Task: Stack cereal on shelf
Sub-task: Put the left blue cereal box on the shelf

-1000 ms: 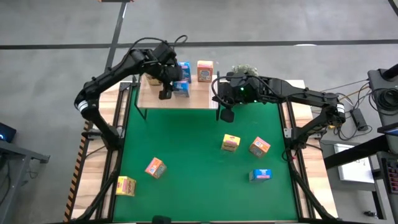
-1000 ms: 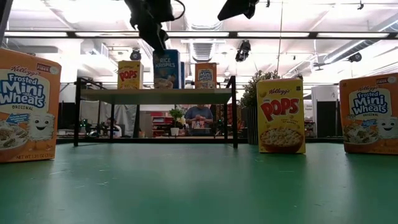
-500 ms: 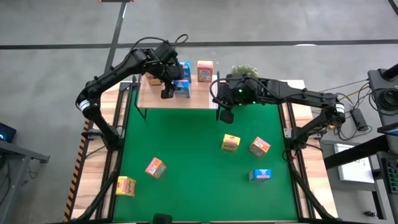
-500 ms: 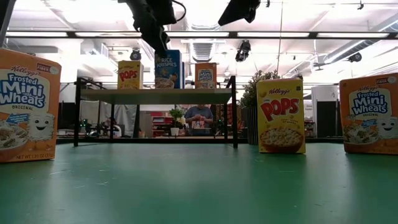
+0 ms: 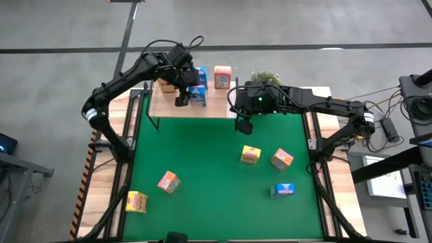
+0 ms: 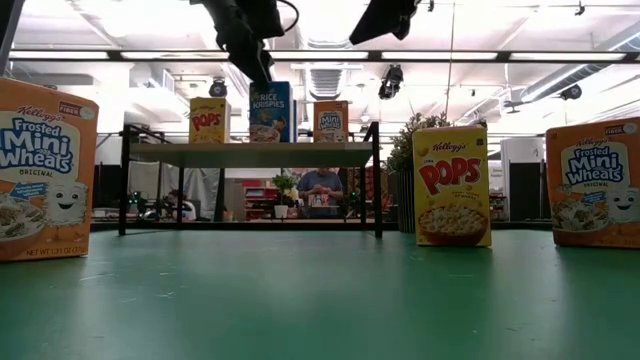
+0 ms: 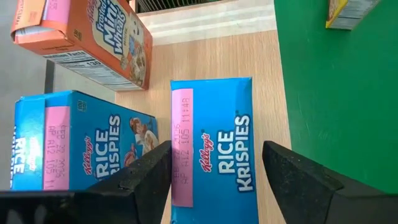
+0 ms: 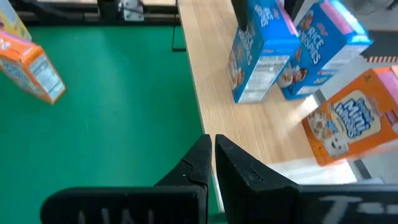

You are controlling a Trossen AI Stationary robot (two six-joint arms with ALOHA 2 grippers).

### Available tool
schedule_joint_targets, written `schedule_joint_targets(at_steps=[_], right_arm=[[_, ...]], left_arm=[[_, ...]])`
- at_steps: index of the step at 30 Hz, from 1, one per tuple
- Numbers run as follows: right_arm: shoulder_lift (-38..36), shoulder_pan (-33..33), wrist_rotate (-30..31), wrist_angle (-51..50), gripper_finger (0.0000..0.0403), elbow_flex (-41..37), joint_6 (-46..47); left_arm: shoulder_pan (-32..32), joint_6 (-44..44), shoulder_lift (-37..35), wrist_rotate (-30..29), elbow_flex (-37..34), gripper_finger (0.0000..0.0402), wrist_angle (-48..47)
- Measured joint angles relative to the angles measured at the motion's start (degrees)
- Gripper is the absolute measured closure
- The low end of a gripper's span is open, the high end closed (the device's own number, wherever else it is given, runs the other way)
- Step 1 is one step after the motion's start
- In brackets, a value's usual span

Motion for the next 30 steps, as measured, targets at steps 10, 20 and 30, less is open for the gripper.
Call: schedule_joint_targets(at_steps=[10,20,30], right_arm=[[0.0,0.0,0.0,13.0,0.0390,-5.4,-0.5],[0.0,-0.8,0.5,34.7,0.0390,-16.7,-2.8],[0.0,-3.8,0.5,52.3,0.0390,-26.9,-2.7]], left_arm=[[0.0,0.1,-3.2,0.0,0.0,0.0171,-1.4],[0.0,-2.6,-10.7,2.5,-0.2,0.0170,-0.3],[-0.5,-6.1,-20.4,3.2,-18.8,0.0193,11.1]])
